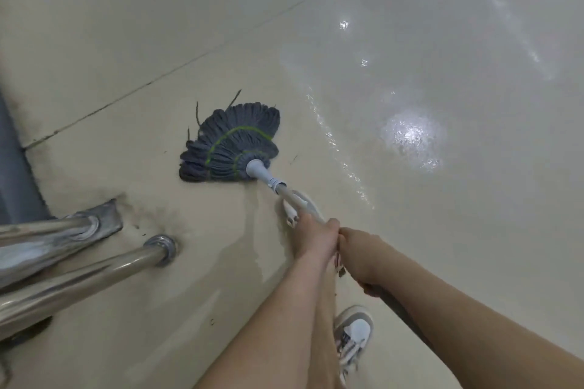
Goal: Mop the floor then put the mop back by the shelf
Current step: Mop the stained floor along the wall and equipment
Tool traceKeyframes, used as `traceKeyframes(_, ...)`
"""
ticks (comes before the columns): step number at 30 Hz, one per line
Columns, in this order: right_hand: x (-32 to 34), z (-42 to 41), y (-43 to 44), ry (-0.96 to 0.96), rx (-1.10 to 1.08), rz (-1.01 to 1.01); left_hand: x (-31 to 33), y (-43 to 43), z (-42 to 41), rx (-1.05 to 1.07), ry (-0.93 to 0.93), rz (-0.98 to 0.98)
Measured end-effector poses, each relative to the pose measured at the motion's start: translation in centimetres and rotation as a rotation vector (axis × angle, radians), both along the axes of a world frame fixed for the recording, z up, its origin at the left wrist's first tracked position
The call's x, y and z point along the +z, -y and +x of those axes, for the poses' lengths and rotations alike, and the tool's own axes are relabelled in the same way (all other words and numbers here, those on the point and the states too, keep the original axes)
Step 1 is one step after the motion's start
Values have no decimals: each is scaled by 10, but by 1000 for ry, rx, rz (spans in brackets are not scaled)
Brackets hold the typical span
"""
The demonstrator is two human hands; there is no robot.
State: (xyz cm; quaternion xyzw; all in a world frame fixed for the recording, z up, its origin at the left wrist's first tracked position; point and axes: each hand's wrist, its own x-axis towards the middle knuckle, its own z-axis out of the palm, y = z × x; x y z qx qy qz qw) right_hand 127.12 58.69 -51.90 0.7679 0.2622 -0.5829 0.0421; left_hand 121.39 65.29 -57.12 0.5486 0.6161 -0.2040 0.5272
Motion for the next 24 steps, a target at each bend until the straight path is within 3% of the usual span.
traceKeyframes(5,26,-31,126,31,-253,-124,30,111,3,-389,24,-157)
traceKeyframes(10,63,-61,188,-2,-564,-270,56,183,-26,-539,-44,-341)
traceKeyframes(14,60,-68,151,-6,-718,-236,50,144,-27,-544,-43,-264)
traceKeyframes(24,15,-44,-48,-73,-745,-16,-1,-66,-2,-526,27,19)
